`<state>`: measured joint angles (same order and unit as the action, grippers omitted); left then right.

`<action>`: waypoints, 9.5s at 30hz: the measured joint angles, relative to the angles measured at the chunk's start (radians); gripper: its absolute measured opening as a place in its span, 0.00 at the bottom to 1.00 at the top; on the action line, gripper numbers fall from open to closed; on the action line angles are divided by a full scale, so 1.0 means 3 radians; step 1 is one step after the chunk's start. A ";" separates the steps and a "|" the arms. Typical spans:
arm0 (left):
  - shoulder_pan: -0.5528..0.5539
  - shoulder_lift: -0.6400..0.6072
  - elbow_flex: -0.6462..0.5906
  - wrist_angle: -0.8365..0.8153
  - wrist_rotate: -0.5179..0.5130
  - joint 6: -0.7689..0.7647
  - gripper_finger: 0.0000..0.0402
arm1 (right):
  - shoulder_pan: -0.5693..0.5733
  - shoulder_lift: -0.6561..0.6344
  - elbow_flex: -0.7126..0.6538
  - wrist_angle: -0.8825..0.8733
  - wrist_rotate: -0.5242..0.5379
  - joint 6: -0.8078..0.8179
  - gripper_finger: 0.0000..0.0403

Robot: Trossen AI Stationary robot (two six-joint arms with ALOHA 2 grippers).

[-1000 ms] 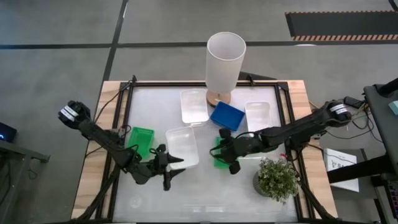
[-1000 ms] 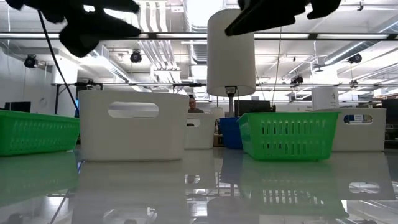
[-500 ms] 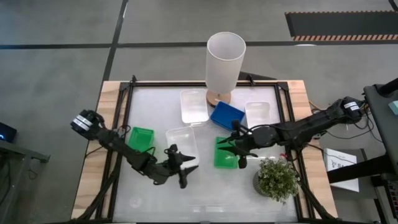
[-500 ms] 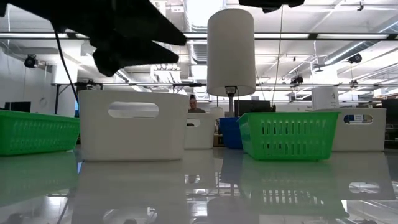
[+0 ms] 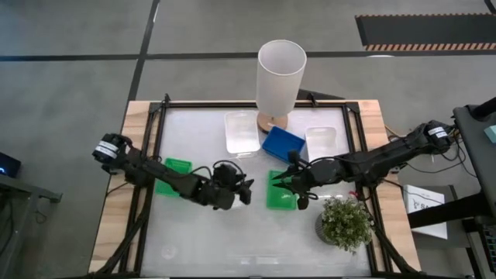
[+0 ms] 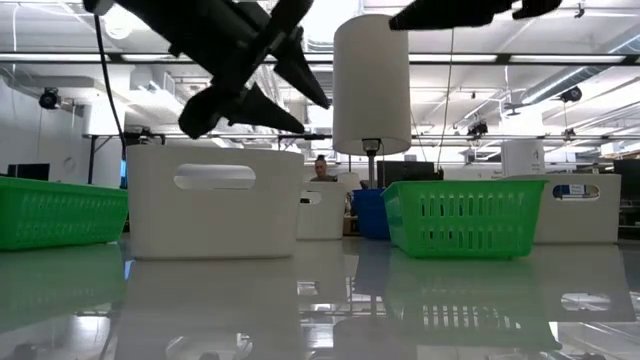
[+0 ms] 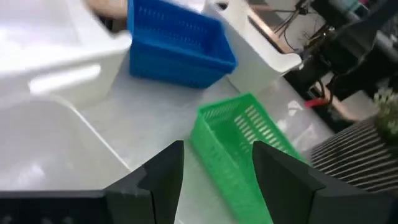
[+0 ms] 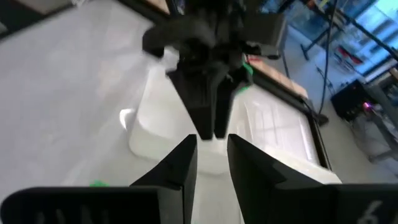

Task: Stack baskets by color
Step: Stack the bottom white bin on top of the top white bin on the table

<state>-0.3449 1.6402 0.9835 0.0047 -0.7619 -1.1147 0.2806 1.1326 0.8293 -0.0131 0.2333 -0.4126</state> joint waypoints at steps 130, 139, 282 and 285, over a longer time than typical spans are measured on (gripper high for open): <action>-0.0108 0.0426 0.1311 -0.1851 0.1394 -0.0511 0.00 | -0.0015 -0.0171 0.0003 -0.0289 0.0244 -0.0078 0.17; -0.0027 0.1024 0.2254 -0.3013 0.1657 -0.0550 0.00 | -0.0015 -0.0171 0.0003 -0.0308 0.0244 -0.0109 0.17; 0.1589 0.0306 0.1775 -0.2907 0.1648 0.3921 0.00 | -0.0014 -0.2113 -0.0702 -0.1011 -0.0017 0.0215 0.17; 0.1594 0.0306 0.1763 -0.2903 0.1648 0.3913 0.00 | -0.0014 -0.2113 -0.0702 -0.1011 -0.0017 0.0215 0.17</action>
<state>0.1333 1.7321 1.5125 -0.8661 -0.2676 0.0593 0.2764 0.4988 0.6186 -0.3164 0.2283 -0.3481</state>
